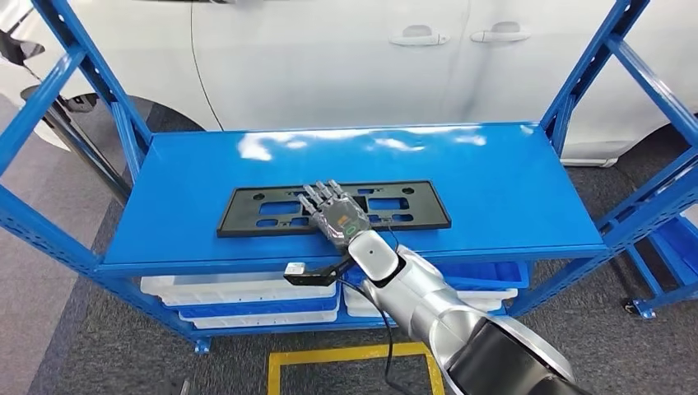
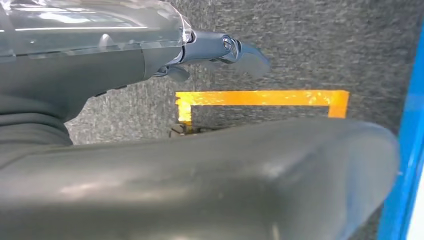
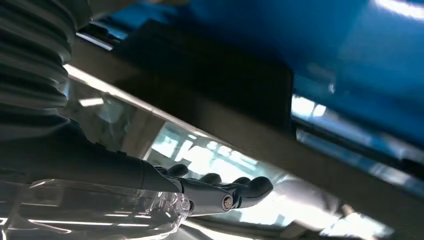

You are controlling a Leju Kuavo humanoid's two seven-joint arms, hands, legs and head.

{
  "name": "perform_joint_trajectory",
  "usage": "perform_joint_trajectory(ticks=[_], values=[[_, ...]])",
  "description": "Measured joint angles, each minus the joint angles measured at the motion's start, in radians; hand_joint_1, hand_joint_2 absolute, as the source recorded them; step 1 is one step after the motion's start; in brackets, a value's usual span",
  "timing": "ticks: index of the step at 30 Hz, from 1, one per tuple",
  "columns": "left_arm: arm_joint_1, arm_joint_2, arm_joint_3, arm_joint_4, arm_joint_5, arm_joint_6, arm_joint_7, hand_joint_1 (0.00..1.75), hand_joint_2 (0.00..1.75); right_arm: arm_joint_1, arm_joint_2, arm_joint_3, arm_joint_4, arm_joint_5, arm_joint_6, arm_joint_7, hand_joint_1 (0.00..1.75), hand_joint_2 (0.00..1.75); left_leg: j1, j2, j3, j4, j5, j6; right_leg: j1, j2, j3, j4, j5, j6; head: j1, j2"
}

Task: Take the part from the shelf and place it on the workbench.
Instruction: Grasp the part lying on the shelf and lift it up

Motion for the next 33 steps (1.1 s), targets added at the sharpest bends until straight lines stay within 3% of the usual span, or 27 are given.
perform_joint_trajectory(ticks=[3,4,6,8,9,10,11,13,15,19,21,23,24,25,26,29,31,33], values=[[0.000,0.001,0.002,0.000,0.005,0.000,-0.006,0.00,0.00,-0.015,0.011,0.031,0.002,0.000,0.074,-0.008,1.40,1.75,0.001,0.001,0.009,-0.005,-0.007,-0.016,0.000,0.002,0.013,-0.016,-0.006,-0.014,0.000,0.000],[0.000,0.002,0.002,0.000,0.007,0.000,-0.008,0.00,0.00,-0.019,0.015,0.038,0.002,0.000,0.100,-0.009,1.72,1.75,0.002,0.002,0.007,0.008,-0.019,-0.022,-0.003,0.001,0.019,-0.022,-0.006,-0.019,0.000,0.000],[0.001,0.003,0.005,0.000,0.010,0.000,-0.013,0.00,0.00,-0.023,0.023,0.051,0.004,-0.002,0.149,-0.009,1.75,1.75,0.004,0.003,-0.029,0.093,-0.070,-0.031,-0.006,-0.001,0.028,-0.030,-0.006,-0.028,0.000,0.000],[0.004,0.003,0.008,0.000,0.012,0.000,-0.015,0.00,0.00,-0.022,0.027,0.057,0.005,-0.006,0.175,-0.009,1.75,1.75,0.006,0.003,-0.097,0.228,-0.125,-0.039,-0.004,-0.002,0.029,-0.029,-0.008,-0.032,0.000,0.000],[0.006,0.003,0.010,0.001,0.013,0.000,-0.016,0.00,0.00,-0.021,0.027,0.059,0.005,-0.009,0.180,-0.009,1.75,1.75,0.007,0.003,-0.121,0.270,-0.131,-0.041,-0.004,-0.002,0.029,-0.028,-0.009,-0.033,0.000,0.000],[0.008,0.003,0.011,0.001,0.013,0.000,-0.016,0.00,0.00,-0.021,0.027,0.059,0.006,-0.013,0.180,-0.008,1.75,1.75,0.007,0.003,-0.126,0.272,-0.117,-0.043,-0.004,-0.001,0.029,-0.026,-0.010,-0.032,0.000,0.000],[0.009,0.003,0.013,0.001,0.013,-0.001,-0.017,0.00,0.00,-0.020,0.027,0.059,0.006,-0.018,0.178,-0.007,1.75,1.75,0.008,0.003,-0.112,0.233,-0.085,-0.043,-0.004,0.000,0.030,-0.024,-0.012,-0.031,0.000,0.000],[0.008,0.004,0.015,0.001,0.014,-0.002,-0.019,0.00,0.00,-0.021,0.027,0.059,0.005,-0.028,0.171,-0.006,1.75,1.75,0.009,0.004,-0.050,0.095,-0.016,-0.040,-0.002,0.001,0.030,-0.017,-0.017,-0.025,0.000,0.000],[0.007,0.004,0.016,0.001,0.013,-0.003,-0.021,0.00,0.00,-0.022,0.027,0.059,0.005,-0.036,0.164,-0.005,1.75,1.75,0.007,0.003,-0.013,0.012,0.010,-0.029,0.002,0.002,0.027,-0.012,-0.021,-0.016,0.000,0.000],[0.009,0.003,0.017,0.001,0.014,-0.005,-0.029,0.00,0.00,-0.023,0.027,0.059,0.005,-0.044,0.154,-0.007,1.75,1.75,0.007,0.003,-0.010,-0.002,0.013,-0.002,0.000,0.002,0.020,0.002,-0.033,0.003,0.000,0.000],[0.008,0.002,0.017,0.001,0.013,-0.011,-0.039,0.00,0.00,-0.022,0.026,0.059,0.005,-0.050,0.150,-0.010,1.75,1.75,0.010,0.004,-0.009,-0.007,0.017,0.006,-0.003,0.002,-0.017,0.086,-0.084,0.012,0.000,0.000],[0.008,0.002,0.017,0.001,0.007,-0.017,-0.057,0.00,0.00,-0.018,0.026,0.058,0.005,-0.060,0.136,-0.014,1.75,1.75,0.009,0.005,-0.011,-0.007,0.017,0.009,-0.007,0.001,-0.081,0.220,-0.142,0.018,0.000,0.000],[0.009,0.002,0.016,0.001,0.002,-0.018,-0.069,0.00,0.00,-0.015,0.025,0.057,0.005,-0.069,0.126,-0.016,1.75,1.75,0.009,0.004,-0.011,-0.006,0.017,0.010,-0.008,0.001,-0.102,0.264,-0.152,0.020,0.000,0.000],[0.009,0.002,0.015,0.001,-0.004,-0.017,-0.084,0.00,0.00,-0.013,0.024,0.054,0.004,-0.079,0.113,-0.018,1.75,1.75,0.009,0.004,-0.011,-0.006,0.016,0.010,-0.009,0.001,-0.108,0.273,-0.143,0.020,0.000,0.000],[0.009,0.002,0.013,0.001,-0.008,-0.016,-0.100,0.00,0.00,-0.011,0.024,0.048,0.003,-0.094,0.097,-0.021,1.75,1.75,0.009,0.003,-0.010,-0.005,0.016,0.009,-0.009,0.001,-0.095,0.241,-0.117,0.018,0.000,0.000],[0.010,0.001,0.003,0.001,-0.013,-0.019,-0.134,0.00,0.00,-0.013,0.023,0.020,-0.007,-0.145,0.039,-0.035,1.75,1.75,0.007,0.001,-0.009,-0.003,0.011,0.003,-0.006,0.001,-0.006,0.049,-0.028,0.005,0.000,0.000],[0.010,0.001,0.000,0.001,-0.014,-0.022,-0.140,0.00,0.00,-0.015,0.022,0.009,-0.011,-0.161,0.020,-0.040,1.75,1.75,0.004,0.001,-0.009,-0.002,0.010,0.000,-0.004,0.002,0.017,0.001,-0.018,0.001,0.000,0.000],[0.010,0.001,0.000,0.001,-0.014,-0.022,-0.140,0.00,0.00,-0.016,0.022,0.008,-0.012,-0.162,0.019,-0.041,1.75,1.75,0.004,0.001,-0.010,-0.001,0.010,-0.001,-0.003,0.002,0.018,0.000,-0.019,0.001,0.000,0.000]])
